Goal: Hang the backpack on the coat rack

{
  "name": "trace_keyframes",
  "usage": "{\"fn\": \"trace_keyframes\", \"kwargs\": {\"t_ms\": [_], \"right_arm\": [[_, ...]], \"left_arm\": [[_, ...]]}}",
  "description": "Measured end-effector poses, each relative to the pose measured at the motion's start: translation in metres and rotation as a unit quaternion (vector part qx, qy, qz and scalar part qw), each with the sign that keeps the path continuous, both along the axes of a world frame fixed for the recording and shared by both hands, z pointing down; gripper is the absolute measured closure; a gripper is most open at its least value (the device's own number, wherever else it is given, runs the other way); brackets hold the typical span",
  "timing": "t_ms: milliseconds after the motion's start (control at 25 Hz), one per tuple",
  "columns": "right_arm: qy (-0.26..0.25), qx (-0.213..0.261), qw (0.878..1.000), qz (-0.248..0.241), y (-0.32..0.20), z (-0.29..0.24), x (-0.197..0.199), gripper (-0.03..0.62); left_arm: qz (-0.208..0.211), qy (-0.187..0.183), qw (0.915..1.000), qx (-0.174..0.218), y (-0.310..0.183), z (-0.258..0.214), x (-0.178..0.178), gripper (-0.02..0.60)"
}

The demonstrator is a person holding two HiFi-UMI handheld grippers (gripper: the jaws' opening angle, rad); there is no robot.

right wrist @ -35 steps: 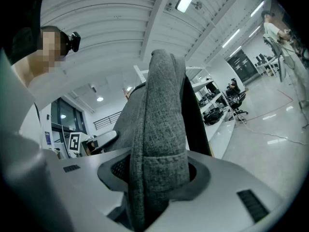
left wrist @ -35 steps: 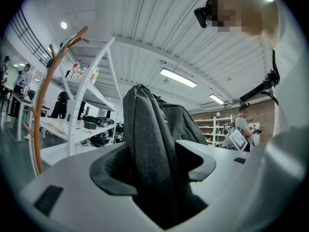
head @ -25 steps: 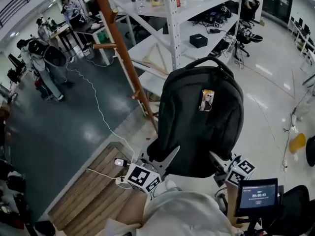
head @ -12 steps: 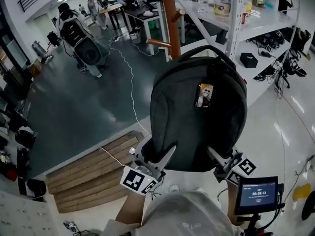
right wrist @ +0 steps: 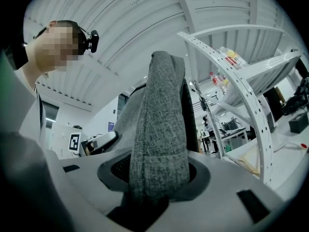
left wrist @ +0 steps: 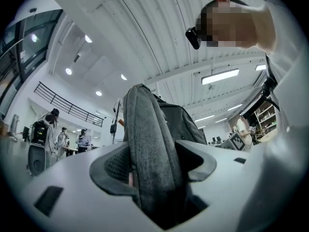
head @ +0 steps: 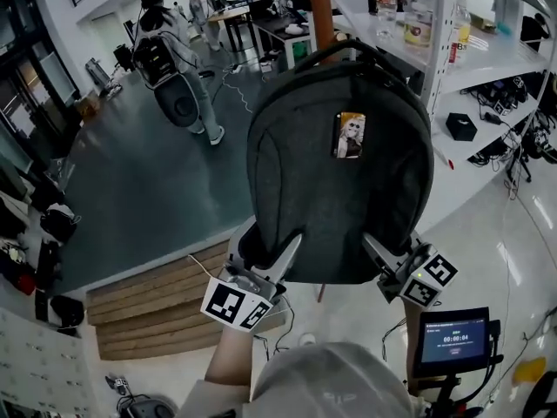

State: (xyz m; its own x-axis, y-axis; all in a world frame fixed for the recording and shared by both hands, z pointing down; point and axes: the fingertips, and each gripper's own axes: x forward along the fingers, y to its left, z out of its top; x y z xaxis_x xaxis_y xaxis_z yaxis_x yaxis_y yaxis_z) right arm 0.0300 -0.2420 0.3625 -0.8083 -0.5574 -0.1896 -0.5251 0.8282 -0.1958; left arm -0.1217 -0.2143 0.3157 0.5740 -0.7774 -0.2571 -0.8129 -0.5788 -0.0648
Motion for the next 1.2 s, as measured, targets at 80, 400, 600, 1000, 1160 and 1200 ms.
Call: {"fn": "trace_keyframes", "kwargs": {"t_ms": [80,400,600,1000,1160,1200], "right_arm": [[-0.004,0.006,1.0,-0.006,-0.004,-0.008,-0.002,0.41],[-0.007,-0.006,1.0,-0.022,-0.02,-0.014,-0.008,0.41],[0.001,-0.023,0.999,-0.025,-0.025,-0.01,-0.012,0.41],[0.015,-0.061,0.998,-0.026,-0.047,0.019,-0.022,0.41],[0.04,-0.049,0.998,0.007,-0.073,0.04,-0.018,0.408],[0.043,-0.047,0.998,0.011,-0.077,0.043,-0.018,0.408]], "left_arm": [[-0.004,-0.004,1.0,0.007,-0.002,-0.009,-0.001,0.305],[-0.016,-0.006,0.9999,0.002,-0.016,-0.016,-0.007,0.305],[-0.02,0.001,0.9997,-0.015,-0.023,-0.01,-0.012,0.305],[-0.05,0.001,0.9973,-0.053,-0.048,0.018,-0.024,0.305],[-0.08,-0.016,0.9939,-0.073,-0.069,0.039,-0.027,0.304],[-0.089,-0.02,0.9931,-0.074,-0.071,0.041,-0.028,0.301]]}}
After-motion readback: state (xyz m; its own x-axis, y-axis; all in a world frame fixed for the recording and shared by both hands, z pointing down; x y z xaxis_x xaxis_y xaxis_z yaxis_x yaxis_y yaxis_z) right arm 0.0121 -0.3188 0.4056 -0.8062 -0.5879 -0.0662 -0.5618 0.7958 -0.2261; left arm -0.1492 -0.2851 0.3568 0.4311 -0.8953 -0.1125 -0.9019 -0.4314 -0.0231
